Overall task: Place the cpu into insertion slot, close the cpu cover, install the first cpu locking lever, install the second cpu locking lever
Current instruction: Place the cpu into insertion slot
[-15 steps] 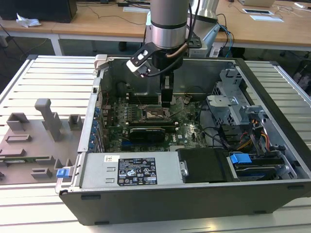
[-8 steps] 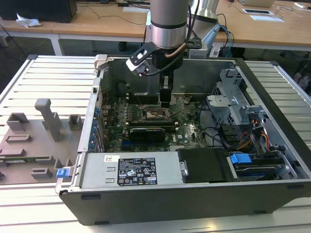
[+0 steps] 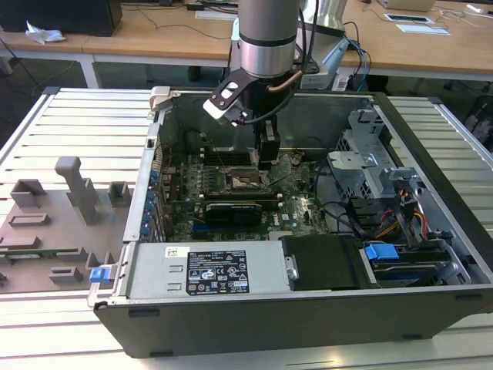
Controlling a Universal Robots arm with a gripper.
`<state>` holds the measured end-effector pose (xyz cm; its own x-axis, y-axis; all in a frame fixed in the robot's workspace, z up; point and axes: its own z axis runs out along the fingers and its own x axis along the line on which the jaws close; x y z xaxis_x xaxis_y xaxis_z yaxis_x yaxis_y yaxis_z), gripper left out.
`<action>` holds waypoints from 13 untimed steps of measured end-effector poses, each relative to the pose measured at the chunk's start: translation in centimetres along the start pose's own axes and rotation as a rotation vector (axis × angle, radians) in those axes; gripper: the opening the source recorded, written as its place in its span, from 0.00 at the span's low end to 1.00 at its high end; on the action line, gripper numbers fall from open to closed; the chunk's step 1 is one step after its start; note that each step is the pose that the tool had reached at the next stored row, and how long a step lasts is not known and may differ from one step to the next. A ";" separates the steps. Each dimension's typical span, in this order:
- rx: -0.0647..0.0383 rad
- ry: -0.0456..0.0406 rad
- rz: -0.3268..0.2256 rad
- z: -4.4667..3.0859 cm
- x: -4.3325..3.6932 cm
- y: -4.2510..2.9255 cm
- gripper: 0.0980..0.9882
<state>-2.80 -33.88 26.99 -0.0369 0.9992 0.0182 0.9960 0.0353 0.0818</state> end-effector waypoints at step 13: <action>-0.002 -0.0005 -0.001 0.00 0.13 -2.28 0.50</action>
<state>-5.08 -33.83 26.81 -0.0377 0.9991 0.0176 0.9958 0.0361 0.0837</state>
